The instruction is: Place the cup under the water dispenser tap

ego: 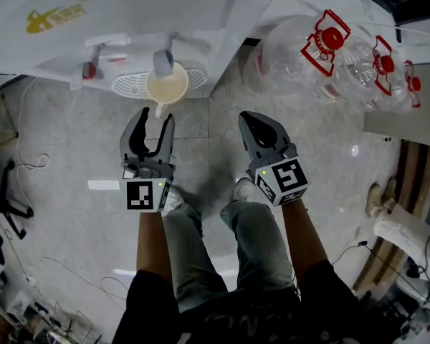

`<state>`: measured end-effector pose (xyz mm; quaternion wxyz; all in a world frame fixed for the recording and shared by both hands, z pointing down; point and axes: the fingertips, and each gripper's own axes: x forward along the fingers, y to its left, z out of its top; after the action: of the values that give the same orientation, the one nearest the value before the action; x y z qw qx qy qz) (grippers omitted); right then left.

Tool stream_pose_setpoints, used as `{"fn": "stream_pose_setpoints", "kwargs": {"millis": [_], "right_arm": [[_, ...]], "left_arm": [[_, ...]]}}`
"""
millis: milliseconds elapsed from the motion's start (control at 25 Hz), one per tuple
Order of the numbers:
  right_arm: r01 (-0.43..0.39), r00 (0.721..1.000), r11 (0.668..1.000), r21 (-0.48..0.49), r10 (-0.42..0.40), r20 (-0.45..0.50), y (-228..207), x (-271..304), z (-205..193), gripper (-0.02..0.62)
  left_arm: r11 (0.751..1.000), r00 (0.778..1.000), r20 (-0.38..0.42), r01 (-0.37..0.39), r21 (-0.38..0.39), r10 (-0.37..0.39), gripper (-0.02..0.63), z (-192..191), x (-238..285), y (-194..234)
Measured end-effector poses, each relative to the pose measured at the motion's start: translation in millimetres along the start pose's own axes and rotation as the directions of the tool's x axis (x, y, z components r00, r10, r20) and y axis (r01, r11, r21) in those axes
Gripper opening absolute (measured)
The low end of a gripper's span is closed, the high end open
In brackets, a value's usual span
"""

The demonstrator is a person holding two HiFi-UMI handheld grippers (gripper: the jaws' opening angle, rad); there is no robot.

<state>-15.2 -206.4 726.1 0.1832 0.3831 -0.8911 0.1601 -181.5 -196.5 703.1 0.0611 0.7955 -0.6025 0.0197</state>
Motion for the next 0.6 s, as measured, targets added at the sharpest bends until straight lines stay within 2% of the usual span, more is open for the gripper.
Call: {"fn": "stream_pose_setpoints", "kwargs": {"millis": [160,320,600], "right_arm": [[-0.015,1.000,1.000,-0.022,0.015,0.007,8.3,-11.8,20.3,0.014],[-0.016,1.000,0.999,-0.041,0.017,0.020,11.1,-28.7,46.3,0.014],[0.017,0.999,0.999,-0.040,-0.014,0.053,19.7,-65.8,106.6,0.014]], "left_arm": [[1.000,0.998,-0.055,-0.006,0.015,0.006,0.210,13.7,-14.1,0.3],[1.000,1.000,-0.016,-0.018,-0.015,0.018,0.210,48.2,-21.6,-6.6],[0.999,0.999,-0.029,-0.028,-0.028,0.027,0.169,107.2,-36.8,-21.1]]}}
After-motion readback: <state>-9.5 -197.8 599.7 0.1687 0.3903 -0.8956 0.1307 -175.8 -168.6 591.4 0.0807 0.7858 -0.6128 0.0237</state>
